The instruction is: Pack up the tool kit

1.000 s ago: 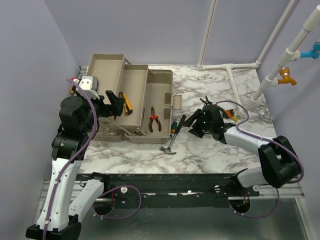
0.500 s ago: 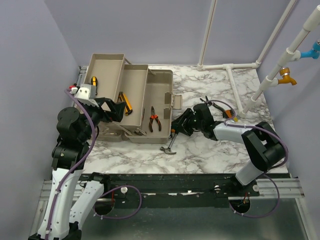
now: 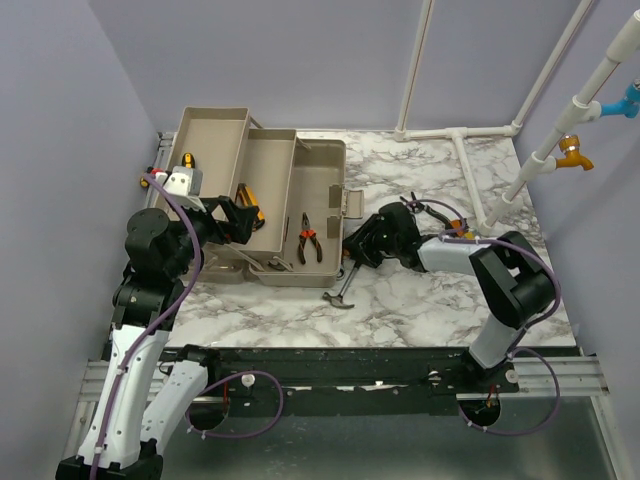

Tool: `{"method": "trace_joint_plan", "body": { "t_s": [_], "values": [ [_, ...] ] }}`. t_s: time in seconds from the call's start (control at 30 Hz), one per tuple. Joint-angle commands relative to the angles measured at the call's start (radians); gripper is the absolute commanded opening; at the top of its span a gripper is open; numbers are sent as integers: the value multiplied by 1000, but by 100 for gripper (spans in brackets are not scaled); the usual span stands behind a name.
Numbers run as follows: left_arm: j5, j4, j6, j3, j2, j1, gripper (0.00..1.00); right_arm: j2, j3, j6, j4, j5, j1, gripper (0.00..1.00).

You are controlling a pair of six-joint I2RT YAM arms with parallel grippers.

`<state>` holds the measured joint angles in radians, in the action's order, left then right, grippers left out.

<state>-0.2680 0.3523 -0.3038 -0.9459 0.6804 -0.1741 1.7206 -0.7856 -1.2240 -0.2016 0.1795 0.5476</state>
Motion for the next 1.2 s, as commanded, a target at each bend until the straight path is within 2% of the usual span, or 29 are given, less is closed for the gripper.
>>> {"method": "trace_joint_plan", "body": {
  "t_s": [0.0, 0.1, 0.27, 0.4, 0.47, 0.5, 0.53, 0.6, 0.87, 0.97, 1.17],
  "values": [
    [-30, -28, -6, 4, -1, 2, 99, 49, -53, -36, 146, -123, 9, 62],
    [-28, -30, -6, 8, -1, 2, 98, 60, -62, -61, 159, -149, 9, 67],
    [-30, -30, -6, 11, 0, 1, 98, 82, -50, -122, 135, -207, 9, 64],
    [-32, -32, -6, 13, -1, 1, 98, 109, -63, -143, 140, -213, 9, 50],
    [-32, -30, -5, 15, -2, 1, 98, 89, -39, -148, 121, -224, 8, 35],
    [-31, -30, -4, 16, -3, 1, 99, 71, -25, -147, 114, -233, 8, 31],
    [-31, -30, -3, 18, -4, 1, 99, 42, -2, -140, 102, -245, 9, 25],
    [-33, -32, -3, 19, -4, 1, 98, -22, 45, -90, 55, -253, 8, 17],
    [-117, -38, -15, 3, 30, -1, 98, -338, 204, 95, -6, -305, 9, 17],
    [-163, -41, -24, -3, 49, -1, 98, -426, 233, 173, -23, -262, 9, 16],
    [-200, -37, -30, -4, 67, -2, 98, -569, 261, 321, -96, -143, 11, 9]
  ]
}}
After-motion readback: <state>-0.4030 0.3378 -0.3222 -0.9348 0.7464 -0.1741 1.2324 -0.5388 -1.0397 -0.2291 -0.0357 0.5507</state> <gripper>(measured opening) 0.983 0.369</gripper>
